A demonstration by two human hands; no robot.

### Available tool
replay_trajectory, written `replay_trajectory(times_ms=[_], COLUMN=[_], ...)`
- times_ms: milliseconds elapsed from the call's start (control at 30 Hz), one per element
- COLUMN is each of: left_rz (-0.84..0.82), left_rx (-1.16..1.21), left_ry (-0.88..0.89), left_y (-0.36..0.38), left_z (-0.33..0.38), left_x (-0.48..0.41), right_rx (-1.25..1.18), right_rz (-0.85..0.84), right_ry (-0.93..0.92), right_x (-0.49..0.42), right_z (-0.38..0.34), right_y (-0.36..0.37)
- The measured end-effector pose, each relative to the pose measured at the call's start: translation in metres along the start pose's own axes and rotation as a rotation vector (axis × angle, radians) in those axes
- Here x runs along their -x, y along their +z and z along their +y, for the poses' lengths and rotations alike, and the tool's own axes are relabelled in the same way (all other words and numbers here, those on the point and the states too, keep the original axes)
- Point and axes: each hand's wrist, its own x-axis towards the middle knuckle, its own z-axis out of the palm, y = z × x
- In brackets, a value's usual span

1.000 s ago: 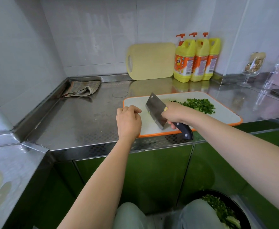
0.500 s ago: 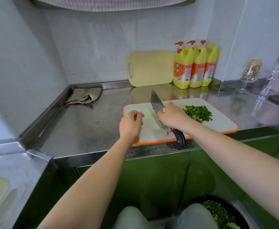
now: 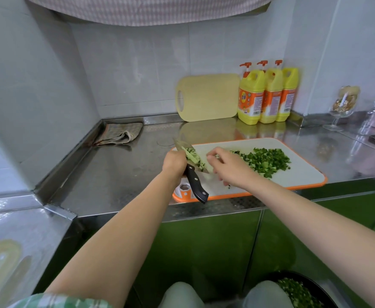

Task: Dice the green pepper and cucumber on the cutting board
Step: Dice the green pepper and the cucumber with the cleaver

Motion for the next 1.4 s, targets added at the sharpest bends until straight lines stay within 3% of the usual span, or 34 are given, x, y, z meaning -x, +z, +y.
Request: replay_trajectory(times_ms=[133, 433, 567, 1067, 1267, 1400], left_rz=[-0.03, -0.015, -0.008, -0.031, -0.007, 0.031], left_rx=[0.065, 0.077, 0.119, 0.117, 0.076, -0.009], left_ry=[-0.023, -0.004, -0.043, -0.116, -0.1, -0.086], left_y=[-0.003, 0.004, -0.001, -0.006, -0.016, -0.019], left_z=[0.003, -0.01, -0.011, -0.02, -0.023, -0.026], left_x=[0.001, -0.016, -0.021, -0.013, -0.018, -0.028], right_rx=[-0.015, 0.0, 0.025, 0.215, 0.264, 0.225], right_rz=[0.056, -0.119, -0.192, -0.22, -0.238, -0.169], right_ry=[-0.058, -0.201, -0.164, -0.095, 0.058, -0.018], right_x=[-0.014, -0.018, -0.013, -0.019, -0.022, -0.029], right_z=[0.014, 0.002, -0.007, -0.008, 0.013, -0.002], right_y=[0.009, 0.034, 0.038, 0.048, 0.043, 0.036])
